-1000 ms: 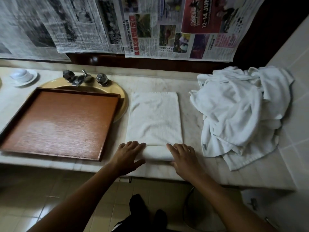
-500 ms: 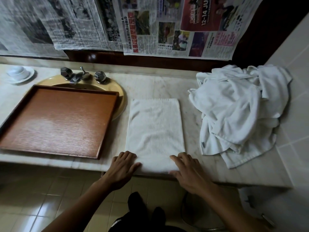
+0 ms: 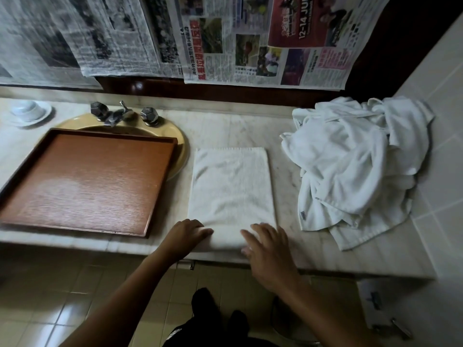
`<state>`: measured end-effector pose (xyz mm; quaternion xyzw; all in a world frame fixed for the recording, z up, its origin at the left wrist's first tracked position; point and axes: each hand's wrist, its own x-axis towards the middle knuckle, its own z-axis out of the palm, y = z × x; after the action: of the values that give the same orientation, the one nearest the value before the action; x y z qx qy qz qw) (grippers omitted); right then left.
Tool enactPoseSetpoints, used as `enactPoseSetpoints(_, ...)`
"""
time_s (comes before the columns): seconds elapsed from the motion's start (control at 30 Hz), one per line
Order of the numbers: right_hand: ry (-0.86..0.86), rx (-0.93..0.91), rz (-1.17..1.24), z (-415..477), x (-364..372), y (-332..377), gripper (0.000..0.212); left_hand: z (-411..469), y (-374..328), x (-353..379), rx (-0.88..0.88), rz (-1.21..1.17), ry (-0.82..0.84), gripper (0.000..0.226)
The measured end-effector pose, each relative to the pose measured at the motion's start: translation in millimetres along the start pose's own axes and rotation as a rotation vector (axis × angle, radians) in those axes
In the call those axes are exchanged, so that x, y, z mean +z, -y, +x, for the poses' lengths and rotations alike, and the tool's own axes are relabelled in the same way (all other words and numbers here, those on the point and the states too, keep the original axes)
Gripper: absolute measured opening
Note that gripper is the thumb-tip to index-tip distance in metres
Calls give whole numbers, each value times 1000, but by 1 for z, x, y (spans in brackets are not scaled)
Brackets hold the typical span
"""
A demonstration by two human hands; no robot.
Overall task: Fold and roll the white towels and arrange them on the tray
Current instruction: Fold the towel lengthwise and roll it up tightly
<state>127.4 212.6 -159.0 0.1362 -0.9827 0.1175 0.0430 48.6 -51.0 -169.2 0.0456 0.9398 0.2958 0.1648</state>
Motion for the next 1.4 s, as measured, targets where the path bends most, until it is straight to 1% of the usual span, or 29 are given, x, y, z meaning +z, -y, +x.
enactPoseSetpoints(0.1, 80, -5, -70, -6, 14, 4, 71, 0, -8, -3, -32, 2, -3, 26)
enactPoseSetpoints(0.13, 95, -4, -79, -6, 17, 1, 79, -1, -9, -2, 16, 50, -49, 24)
enactPoseSetpoints(0.2, 102, -10, -90, -1, 16, -3, 88, -7, -9, 5, 160, 229, -268, 33)
enactPoseSetpoints(0.23, 102, -17, -100, 2, 15, -4, 90, -13, -12, 9, 166, 265, -349, 40)
enactPoseSetpoints(0.27, 107, -24, -108, 5, 14, -6, 90, -19, -16, 13, 168, 263, -377, 47)
enactPoseSetpoints(0.33, 130, -29, -108, 10, 14, -10, 90, -28, -21, 26, 256, 285, -303, 57)
enactPoseSetpoints(0.4, 161, -27, -109, 17, 12, -13, 90, -33, -21, 33, 343, 369, -204, 68)
enactPoseSetpoints(0.43, 172, -34, -112, 22, 11, -15, 90, -30, -18, 33, 369, 416, -182, 72)
enactPoseSetpoints(0.57, 208, -93, -143, 42, 9, -30, 95, -9, -8, 22, 387, 486, -131, 77)
enactPoseSetpoints(0.63, 230, -71, -136, 49, 7, -42, 96, -1, -6, 16, 381, 495, -103, 75)
enactPoseSetpoints(0.77, 265, -55, 10, 51, 5, -62, 90, 3, 2, 7, 333, 458, -42, 74)
enactPoseSetpoints(0.83, 264, -8, 117, 47, 7, -69, 90, 3, 4, 5, 313, 416, -17, 75)
enactPoseSetpoints(0.9, 276, 85, 232, 39, 8, -76, 94, 3, 6, 5, 303, 383, 9, 77)
enactPoseSetpoints(0.97, 260, 210, 378, 29, 8, -79, 99, 4, 7, 6, 294, 362, 21, 78)
enactPoseSetpoints(1.0, 217, 302, 468, 24, 7, -78, 99, 5, 8, 6, 290, 356, 22, 78)
enactPoseSetpoints(1.07, 70, 544, 631, 19, 4, -69, 87, 5, 7, 8, 283, 342, 5, 78)
enactPoseSetpoints(1.1, -10, 649, 664, 19, 4, -64, 76, 4, 6, 9, 278, 333, -13, 78)
enactPoseSetpoints(1.13, -80, 715, 660, 20, 5, -59, 64, 4, 4, 10, 272, 324, -29, 78)
enactPoseSetpoints(1.2, -162, 759, 636, 24, 9, -51, 47, 4, 2, 12, 261, 313, -52, 80)
enactPoseSetpoints(1.3, -226, 766, 645, 31, 8, -47, 29, 3, -1, 13, 251, 301, -56, 82)
enactPoseSetpoints(1.4, -212, 768, 656, 35, 3, -51, 19, 3, -1, 12, 243, 285, -56, 82)
